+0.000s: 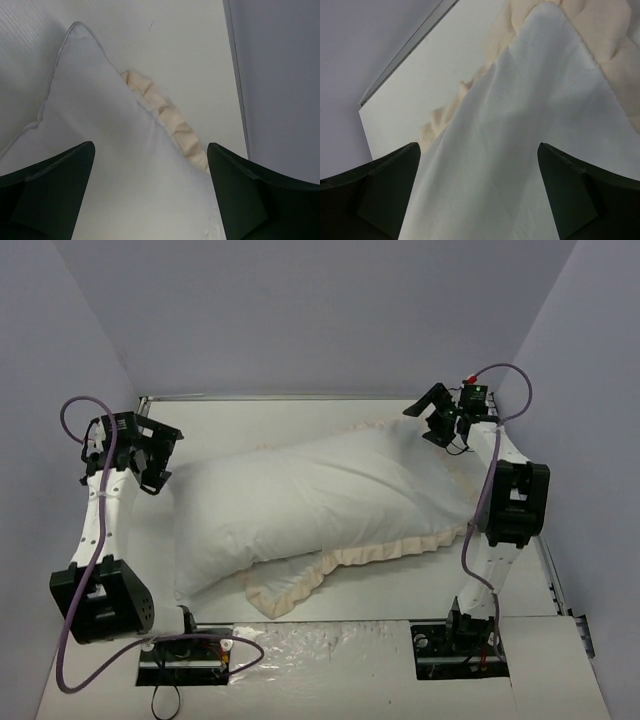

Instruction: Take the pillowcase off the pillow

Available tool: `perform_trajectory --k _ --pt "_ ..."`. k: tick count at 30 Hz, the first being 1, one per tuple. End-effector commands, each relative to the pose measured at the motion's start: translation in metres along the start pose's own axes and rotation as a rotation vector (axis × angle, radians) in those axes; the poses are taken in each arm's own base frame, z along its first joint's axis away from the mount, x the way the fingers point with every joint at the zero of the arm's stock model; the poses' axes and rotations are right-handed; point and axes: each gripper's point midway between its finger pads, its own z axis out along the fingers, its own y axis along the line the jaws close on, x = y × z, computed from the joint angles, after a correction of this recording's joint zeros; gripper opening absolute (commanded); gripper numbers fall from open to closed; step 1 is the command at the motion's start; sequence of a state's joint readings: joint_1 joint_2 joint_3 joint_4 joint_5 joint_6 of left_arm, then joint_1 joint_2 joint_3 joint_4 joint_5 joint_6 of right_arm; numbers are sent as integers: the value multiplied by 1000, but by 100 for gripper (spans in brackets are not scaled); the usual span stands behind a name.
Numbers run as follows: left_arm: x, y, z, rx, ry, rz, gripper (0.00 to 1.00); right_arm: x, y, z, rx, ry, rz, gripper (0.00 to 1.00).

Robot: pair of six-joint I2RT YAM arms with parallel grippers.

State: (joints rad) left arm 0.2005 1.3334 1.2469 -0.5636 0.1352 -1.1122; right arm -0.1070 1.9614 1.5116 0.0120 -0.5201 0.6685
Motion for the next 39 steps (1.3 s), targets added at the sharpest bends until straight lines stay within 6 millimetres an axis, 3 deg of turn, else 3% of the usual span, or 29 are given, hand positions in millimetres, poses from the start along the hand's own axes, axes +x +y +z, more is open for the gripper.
perform_trajectory --k 1,5,7,8,11,12,15,16,18,19,22,26,29,32,37,39 --pt "1 -2 20 3 64 -66 94 1 28 29 -29 -21 82 100" --pt "6 6 45 -46 113 -49 94 22 16 60 14 18 102 100" --pt "7 9 59 -73 128 -32 94 23 8 68 35 17 114 100" --pt "7 10 64 -75 134 -27 94 36 16 75 29 37 100 99" --pt "6 12 80 -100 152 6 95 40 13 83 28 50 113 90" --pt "10 22 87 -147 170 17 95 41 13 83 24 56 114 86" --pt "9 27 90 -176 185 63 100 45 20 81 -20 80 113 63" --pt "11 29 90 -177 194 83 92 46 22 79 -37 83 114 48" --pt "17 34 90 -189 214 105 84 49 26 76 -64 103 120 33" --pt "22 35 89 -180 236 125 79 48 30 73 -78 103 118 20" --pt "28 40 82 -177 256 178 79 51 36 65 -108 123 119 0" --pt "0 41 46 -214 137 306 95 55 41 54 -131 137 98 0" --pt "-16 40 24 -217 76 330 97 53 48 46 -155 138 83 0" --pt "-13 44 15 -207 66 328 96 49 58 37 -190 133 71 0" --pt "13 65 27 -195 146 312 94 39 83 15 -271 104 38 0" --pt "20 57 37 -135 175 300 95 36 100 2 -336 93 22 0"
